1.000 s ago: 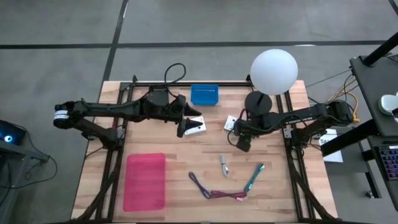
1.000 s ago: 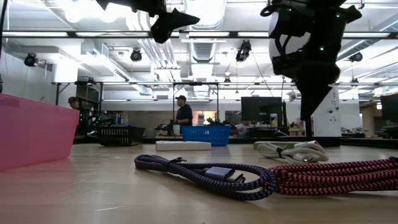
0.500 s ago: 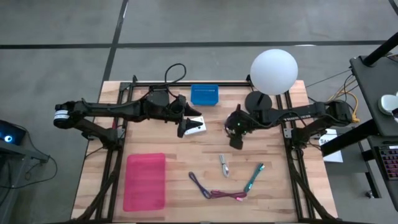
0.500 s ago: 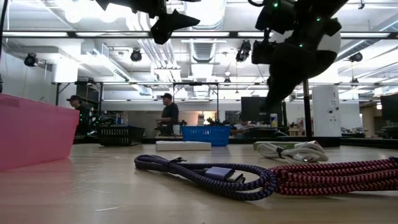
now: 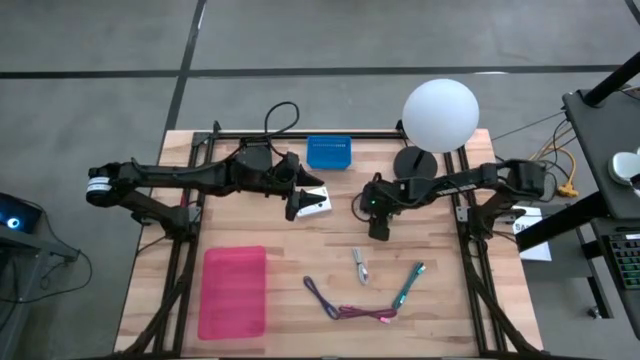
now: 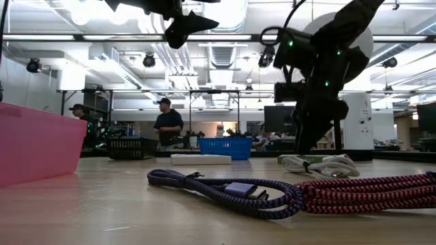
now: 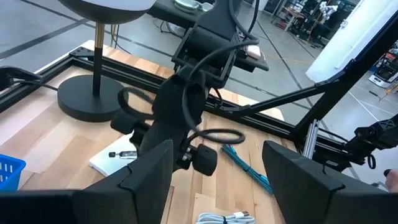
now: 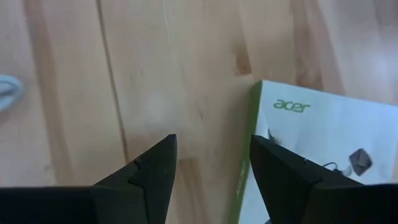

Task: Pick and place items into bin
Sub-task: Put the white USB box into the blue bin

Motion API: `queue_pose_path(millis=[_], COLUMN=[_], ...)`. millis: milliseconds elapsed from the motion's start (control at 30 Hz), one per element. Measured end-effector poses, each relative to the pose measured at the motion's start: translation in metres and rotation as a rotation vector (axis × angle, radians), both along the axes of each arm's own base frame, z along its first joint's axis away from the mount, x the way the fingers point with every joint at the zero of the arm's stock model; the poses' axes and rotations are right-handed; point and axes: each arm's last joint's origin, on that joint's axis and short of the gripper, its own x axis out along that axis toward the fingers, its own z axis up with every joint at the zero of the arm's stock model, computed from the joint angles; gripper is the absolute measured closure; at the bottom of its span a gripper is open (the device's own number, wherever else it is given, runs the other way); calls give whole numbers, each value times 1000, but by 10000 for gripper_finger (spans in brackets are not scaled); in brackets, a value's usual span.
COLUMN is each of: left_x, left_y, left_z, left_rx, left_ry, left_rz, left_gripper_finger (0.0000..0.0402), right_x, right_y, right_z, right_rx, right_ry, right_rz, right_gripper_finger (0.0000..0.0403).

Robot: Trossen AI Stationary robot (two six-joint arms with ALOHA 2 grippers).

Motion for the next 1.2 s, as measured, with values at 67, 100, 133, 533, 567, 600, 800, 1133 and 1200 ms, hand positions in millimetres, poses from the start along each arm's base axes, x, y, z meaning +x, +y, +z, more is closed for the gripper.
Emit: queue_pose_path(millis=[67,100,133,533,567,600,800,1133,1200], left_x=[0,0,0,0,0,0,0,-1,-1], left_y=[0,0,0,0,0,0,0,0,0], left_z=[0,0,0,0,0,0,-1,-7,-11], left_rx=[0,0,0,0,0,0,0,-3,-5], left_ry=[0,0,0,3,3,3,4,23,31], left_rz=[0,0,0,0,0,0,0,0,0], left_gripper_finger=[171,171,171,171,171,171,171,171,171], right_x=[1,2,2,1,1,1,1,0,1], right_y=[0,-1,-1,-5,-6,-6,-5,-8,-8], right_z=[-3,-4,-5,16,15,15,4,-12,-12], right_rx=[-2,-4,-7,-120,-122,-118,-85,-88,-88], right_ry=[10,13,12,-59,-59,-61,-26,32,31], right_rz=[-2,-3,-4,-57,-58,-57,-49,-62,-61], right_gripper_finger=[214,214,214,228,229,230,232,238,241])
